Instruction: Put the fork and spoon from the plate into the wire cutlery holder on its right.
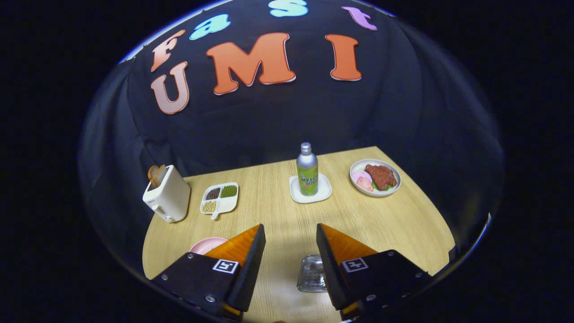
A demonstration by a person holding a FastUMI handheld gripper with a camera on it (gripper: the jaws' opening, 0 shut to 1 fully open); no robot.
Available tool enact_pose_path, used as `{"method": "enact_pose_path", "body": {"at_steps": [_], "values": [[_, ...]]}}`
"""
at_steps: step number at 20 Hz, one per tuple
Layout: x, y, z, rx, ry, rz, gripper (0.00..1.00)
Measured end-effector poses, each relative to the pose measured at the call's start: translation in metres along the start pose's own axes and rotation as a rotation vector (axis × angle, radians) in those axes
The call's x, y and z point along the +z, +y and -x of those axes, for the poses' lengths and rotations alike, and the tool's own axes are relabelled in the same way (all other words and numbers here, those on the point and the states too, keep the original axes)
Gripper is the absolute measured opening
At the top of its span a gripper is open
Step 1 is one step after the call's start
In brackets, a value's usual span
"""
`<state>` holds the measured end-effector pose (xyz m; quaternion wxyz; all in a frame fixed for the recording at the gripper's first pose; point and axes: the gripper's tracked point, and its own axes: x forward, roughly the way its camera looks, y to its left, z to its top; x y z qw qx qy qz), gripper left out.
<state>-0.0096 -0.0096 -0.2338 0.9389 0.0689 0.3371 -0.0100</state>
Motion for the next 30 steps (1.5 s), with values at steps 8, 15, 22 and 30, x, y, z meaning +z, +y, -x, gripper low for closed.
{"method": "enact_pose_path", "body": {"at_steps": [8,15,22,30], "values": [[0.057,0.026,0.024,-0.040,-0.330,0.054,0.88],[0.039,0.079,0.021,0.009,-0.312,0.079,0.94],[-0.001,0.150,0.008,0.090,-0.219,0.100,0.94],[-0.085,0.207,-0.021,0.144,0.071,0.136,0.98]]}}
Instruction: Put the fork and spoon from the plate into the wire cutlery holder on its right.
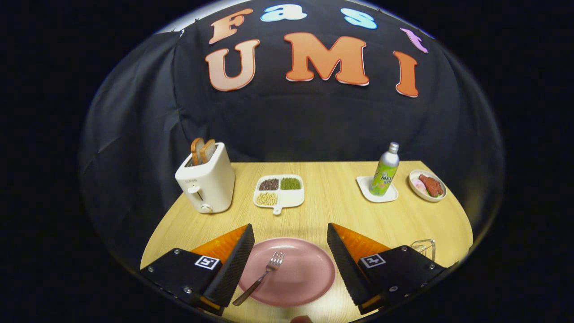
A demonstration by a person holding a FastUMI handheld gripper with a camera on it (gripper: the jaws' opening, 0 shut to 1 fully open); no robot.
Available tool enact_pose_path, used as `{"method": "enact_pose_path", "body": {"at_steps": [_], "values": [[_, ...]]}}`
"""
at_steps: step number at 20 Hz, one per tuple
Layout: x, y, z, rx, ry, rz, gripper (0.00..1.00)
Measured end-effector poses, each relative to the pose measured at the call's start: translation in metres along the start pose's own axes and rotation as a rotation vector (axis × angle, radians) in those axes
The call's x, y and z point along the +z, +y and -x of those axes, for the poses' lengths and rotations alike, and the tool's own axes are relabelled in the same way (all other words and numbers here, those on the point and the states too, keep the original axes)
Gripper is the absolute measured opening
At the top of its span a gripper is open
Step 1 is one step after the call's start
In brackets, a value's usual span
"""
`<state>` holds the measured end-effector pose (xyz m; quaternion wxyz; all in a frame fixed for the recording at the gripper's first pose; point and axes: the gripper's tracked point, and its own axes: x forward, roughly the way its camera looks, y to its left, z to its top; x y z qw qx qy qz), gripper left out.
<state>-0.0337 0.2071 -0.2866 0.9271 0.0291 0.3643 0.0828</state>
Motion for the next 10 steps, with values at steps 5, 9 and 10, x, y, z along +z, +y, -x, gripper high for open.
{"method": "enact_pose_path", "body": {"at_steps": [5,9,10], "values": [[-0.041,0.016,-0.019,0.025,0.180,0.003,0.98],[-0.085,0.030,-0.027,0.052,0.352,-0.011,0.98],[-0.096,0.033,-0.028,0.055,0.393,-0.004,0.98]]}}
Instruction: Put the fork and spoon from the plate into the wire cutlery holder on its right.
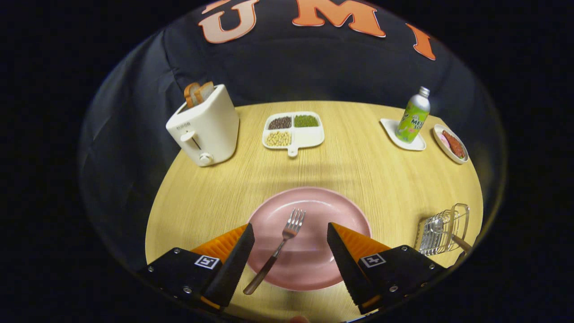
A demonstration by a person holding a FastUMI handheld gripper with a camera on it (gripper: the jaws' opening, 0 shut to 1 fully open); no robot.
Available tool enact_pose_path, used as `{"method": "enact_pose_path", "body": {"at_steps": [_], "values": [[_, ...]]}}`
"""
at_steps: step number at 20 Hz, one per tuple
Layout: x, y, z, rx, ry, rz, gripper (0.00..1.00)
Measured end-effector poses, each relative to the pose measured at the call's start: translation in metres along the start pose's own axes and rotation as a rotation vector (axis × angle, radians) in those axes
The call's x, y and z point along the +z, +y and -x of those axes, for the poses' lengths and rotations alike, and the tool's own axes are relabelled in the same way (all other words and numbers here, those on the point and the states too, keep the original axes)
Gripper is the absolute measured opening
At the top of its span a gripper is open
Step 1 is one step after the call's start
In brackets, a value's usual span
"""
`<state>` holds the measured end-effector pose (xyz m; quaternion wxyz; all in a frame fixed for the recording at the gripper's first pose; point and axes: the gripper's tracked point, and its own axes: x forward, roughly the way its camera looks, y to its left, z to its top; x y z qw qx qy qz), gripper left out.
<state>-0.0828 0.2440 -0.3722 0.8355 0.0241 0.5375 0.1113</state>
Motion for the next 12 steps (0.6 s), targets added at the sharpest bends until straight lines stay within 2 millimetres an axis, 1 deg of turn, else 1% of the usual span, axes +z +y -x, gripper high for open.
{"method": "enact_pose_path", "body": {"at_steps": [2,3,6,7,9,10,11,12], "values": [[-0.020,0.004,-0.009,-0.003,0.081,0.008,0.98],[-0.026,0.006,-0.012,-0.001,0.110,0.007,0.98],[-0.041,0.014,-0.020,0.001,0.179,0.008,0.96],[-0.044,0.012,-0.020,-0.009,0.193,0.021,0.94],[-0.050,0.006,-0.021,-0.032,0.216,0.041,0.86],[-0.053,0.005,-0.021,-0.041,0.226,0.044,0.78],[-0.056,0.001,-0.019,-0.050,0.241,0.044,0.73],[-0.060,-0.003,-0.018,-0.062,0.257,0.051,0.65]]}}
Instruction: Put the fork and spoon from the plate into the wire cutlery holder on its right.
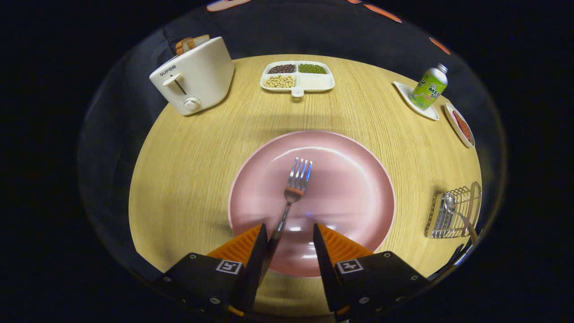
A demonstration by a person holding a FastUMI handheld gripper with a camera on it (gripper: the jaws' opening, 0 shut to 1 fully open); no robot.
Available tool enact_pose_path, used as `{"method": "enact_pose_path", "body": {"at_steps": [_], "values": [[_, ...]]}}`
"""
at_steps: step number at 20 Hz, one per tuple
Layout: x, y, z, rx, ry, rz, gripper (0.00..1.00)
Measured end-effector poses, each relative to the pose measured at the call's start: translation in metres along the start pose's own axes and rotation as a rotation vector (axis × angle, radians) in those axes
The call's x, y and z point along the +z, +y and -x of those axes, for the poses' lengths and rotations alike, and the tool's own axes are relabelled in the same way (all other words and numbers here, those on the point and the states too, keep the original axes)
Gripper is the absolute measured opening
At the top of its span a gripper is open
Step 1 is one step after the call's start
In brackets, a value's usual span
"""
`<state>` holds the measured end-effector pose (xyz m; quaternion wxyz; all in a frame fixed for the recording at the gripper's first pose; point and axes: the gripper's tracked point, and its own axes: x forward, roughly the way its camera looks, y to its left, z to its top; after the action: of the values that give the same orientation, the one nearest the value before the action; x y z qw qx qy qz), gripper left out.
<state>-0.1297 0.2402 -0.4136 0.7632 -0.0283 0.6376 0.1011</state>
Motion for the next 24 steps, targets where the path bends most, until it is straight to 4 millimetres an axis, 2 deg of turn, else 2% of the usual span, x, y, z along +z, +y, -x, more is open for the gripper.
{"method": "enact_pose_path", "body": {"at_steps": [2,6,8,12,15,20,24], "values": [[-0.006,-0.008,0.000,-0.029,0.022,0.013,0.46],[-0.015,-0.013,-0.003,-0.045,0.074,-0.011,0.23],[-0.022,-0.012,-0.006,-0.039,0.110,0.001,0.15],[-0.019,-0.010,-0.005,-0.015,0.100,0.014,0.05],[-0.005,-0.019,0.005,-0.012,0.025,0.012,0.04],[0.010,-0.049,0.041,-0.024,-0.069,-0.035,0.04],[-0.001,-0.081,0.059,-0.047,-0.087,-0.057,0.04]]}}
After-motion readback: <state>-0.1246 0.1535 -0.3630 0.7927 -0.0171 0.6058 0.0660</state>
